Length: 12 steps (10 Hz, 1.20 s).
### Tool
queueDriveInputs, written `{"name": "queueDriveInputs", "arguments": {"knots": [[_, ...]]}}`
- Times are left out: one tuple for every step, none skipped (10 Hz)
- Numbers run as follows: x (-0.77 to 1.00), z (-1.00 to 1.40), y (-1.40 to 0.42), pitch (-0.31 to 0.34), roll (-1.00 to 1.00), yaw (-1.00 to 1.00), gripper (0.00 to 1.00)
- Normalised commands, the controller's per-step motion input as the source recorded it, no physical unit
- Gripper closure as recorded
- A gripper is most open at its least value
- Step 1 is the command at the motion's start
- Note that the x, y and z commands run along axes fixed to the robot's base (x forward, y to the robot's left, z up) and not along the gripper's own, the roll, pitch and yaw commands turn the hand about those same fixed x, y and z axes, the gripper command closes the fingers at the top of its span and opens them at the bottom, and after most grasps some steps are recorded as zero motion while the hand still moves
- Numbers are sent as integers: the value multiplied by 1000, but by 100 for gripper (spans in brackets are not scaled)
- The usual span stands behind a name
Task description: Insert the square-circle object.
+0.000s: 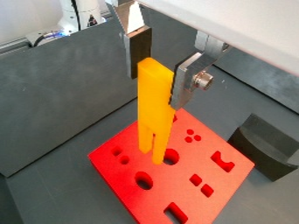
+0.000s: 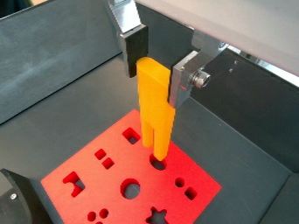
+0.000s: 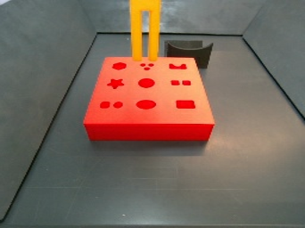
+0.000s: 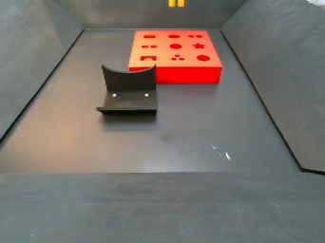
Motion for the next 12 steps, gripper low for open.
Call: {"name": "queueDriveInputs", "arguments": {"knots": [[157, -143, -37, -19, -76, -51, 100], [0, -486, 0, -126, -146, -86, 100], [-146, -660, 0, -161, -127, -123, 100], [-269, -586, 0, -191, -196, -100, 100], [-377, -414, 0, -181, -266, -86, 100], [-283, -271, 0, -167, -226, -149, 100], [-406, -234, 0, -241, -303, -60, 100], [-354, -140, 0, -267, -320, 0, 100], [-303, -186, 0, -229, -220, 34, 100], [-440, -149, 0, -190, -153, 0, 100], [-591, -83, 0, -153, -64, 0, 100], [-480, -3, 0, -103, -3, 0, 100]]}}
